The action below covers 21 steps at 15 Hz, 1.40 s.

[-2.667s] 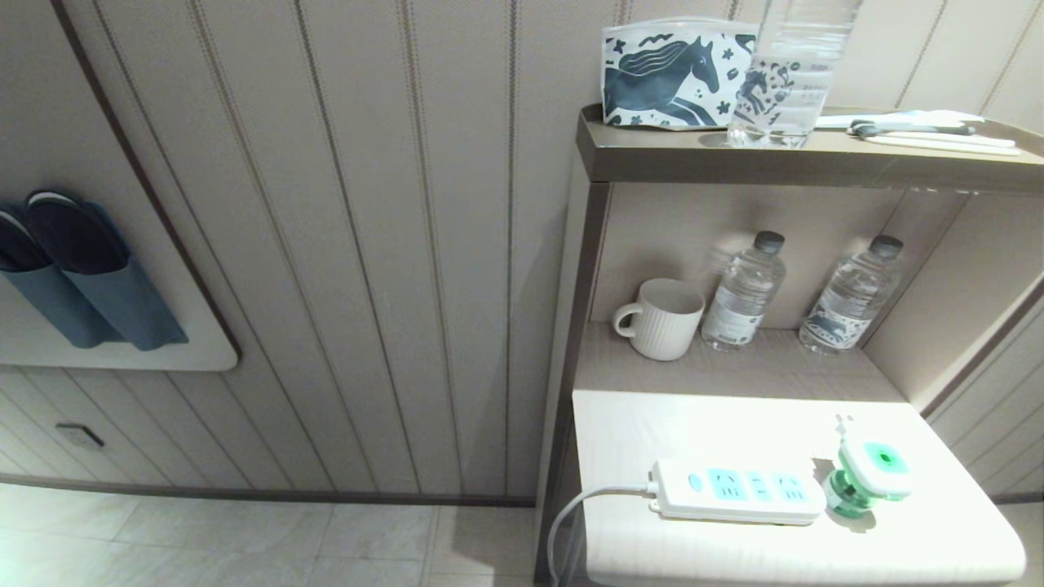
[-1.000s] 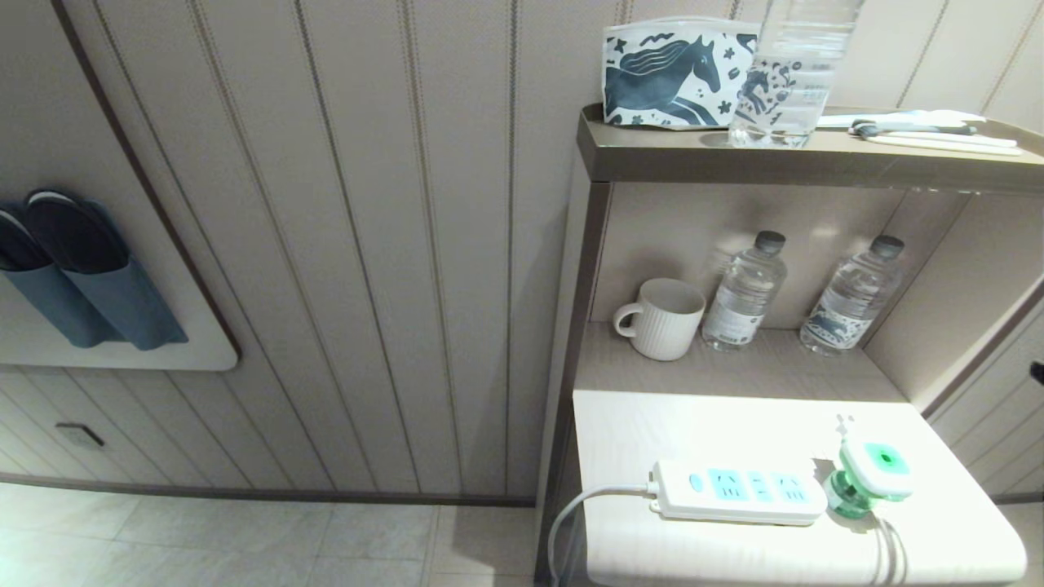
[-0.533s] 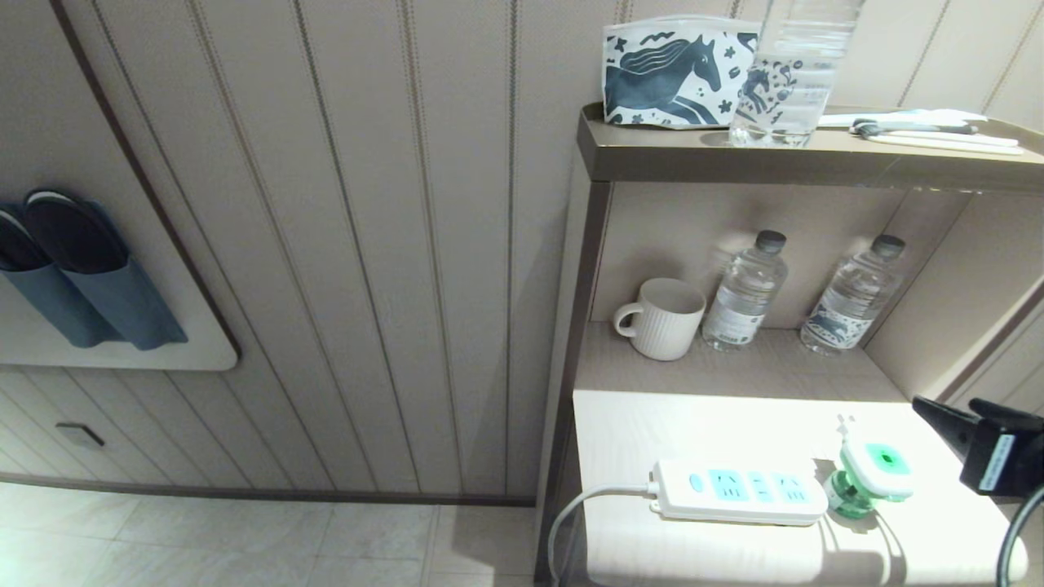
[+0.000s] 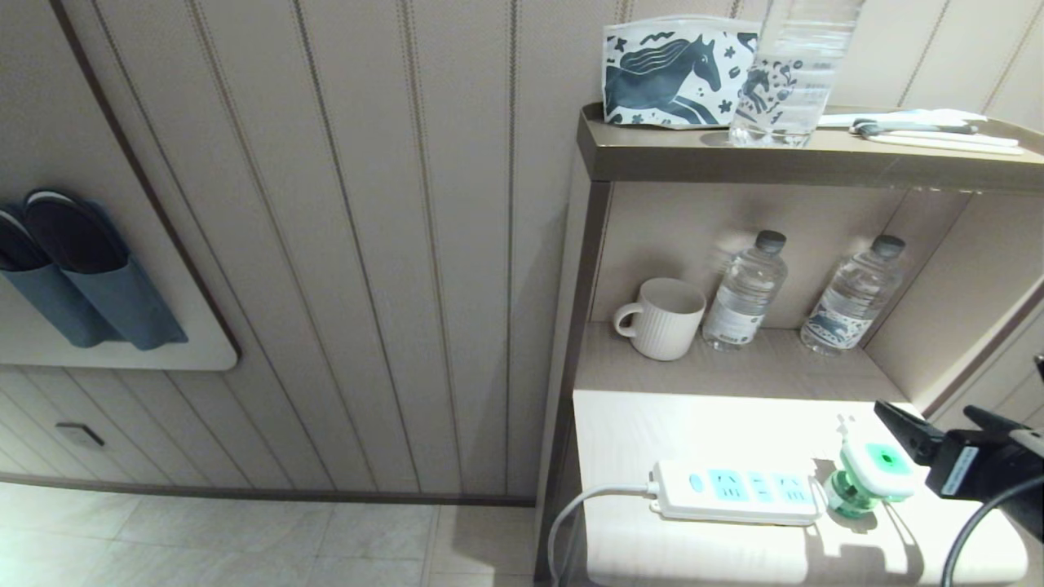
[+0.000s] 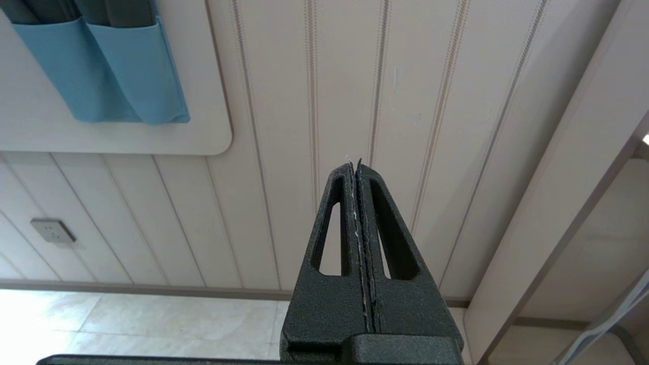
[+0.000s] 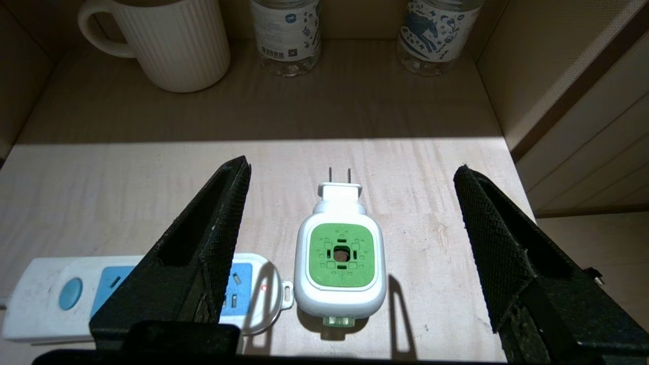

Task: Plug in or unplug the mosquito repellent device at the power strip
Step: Pick up the mosquito repellent liquid

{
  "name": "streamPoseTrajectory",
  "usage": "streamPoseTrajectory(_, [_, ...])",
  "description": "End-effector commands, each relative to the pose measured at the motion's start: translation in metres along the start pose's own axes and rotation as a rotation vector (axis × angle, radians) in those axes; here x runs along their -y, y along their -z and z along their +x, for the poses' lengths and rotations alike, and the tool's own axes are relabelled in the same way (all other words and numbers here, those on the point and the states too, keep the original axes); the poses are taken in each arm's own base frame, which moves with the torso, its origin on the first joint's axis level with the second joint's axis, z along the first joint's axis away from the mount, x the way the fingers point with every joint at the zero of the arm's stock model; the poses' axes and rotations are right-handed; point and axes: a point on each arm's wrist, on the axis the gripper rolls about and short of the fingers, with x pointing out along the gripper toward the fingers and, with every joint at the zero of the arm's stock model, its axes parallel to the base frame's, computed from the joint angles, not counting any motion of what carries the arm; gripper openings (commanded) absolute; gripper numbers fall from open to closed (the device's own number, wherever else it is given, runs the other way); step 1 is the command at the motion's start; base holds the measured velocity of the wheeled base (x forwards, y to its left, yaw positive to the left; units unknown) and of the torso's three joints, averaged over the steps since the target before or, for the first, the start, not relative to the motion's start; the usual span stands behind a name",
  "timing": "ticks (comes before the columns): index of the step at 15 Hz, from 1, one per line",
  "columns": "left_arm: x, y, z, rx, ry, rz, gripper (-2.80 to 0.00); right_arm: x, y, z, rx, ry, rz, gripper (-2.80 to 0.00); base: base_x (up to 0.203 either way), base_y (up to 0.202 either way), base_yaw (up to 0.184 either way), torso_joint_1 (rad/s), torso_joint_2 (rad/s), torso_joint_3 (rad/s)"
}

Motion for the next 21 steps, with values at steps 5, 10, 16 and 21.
streamPoseTrajectory(5, [0.000,0.000,0.000,0.001,0.001,0.000,-2.80,-0.003,0.040,0.023,-0.006,0.010,0.013,0.00,0.000,0.000,0.000,0.000,0.00,0.000])
streamPoseTrajectory(10, [0.000,0.000,0.000,0.001,0.003,0.001,-2.80,-0.003,0.046,0.028,-0.046,0.011,0.049,0.00,0.000,0.000,0.000,0.000,0.00,0.000])
streamPoseTrajectory(16, [0.000,0.000,0.000,0.001,0.003,0.001,-2.80,-0.005,0.055,0.037,-0.105,0.015,0.044,0.00,0.000,0.000,0.000,0.000,0.00,0.000])
streamPoseTrajectory(21, [0.000,0.000,0.000,0.001,0.003,0.001,-2.80,-0.005,0.056,0.036,-0.115,0.017,0.059,0.00,0.000,0.000,0.000,0.000,0.00,0.000])
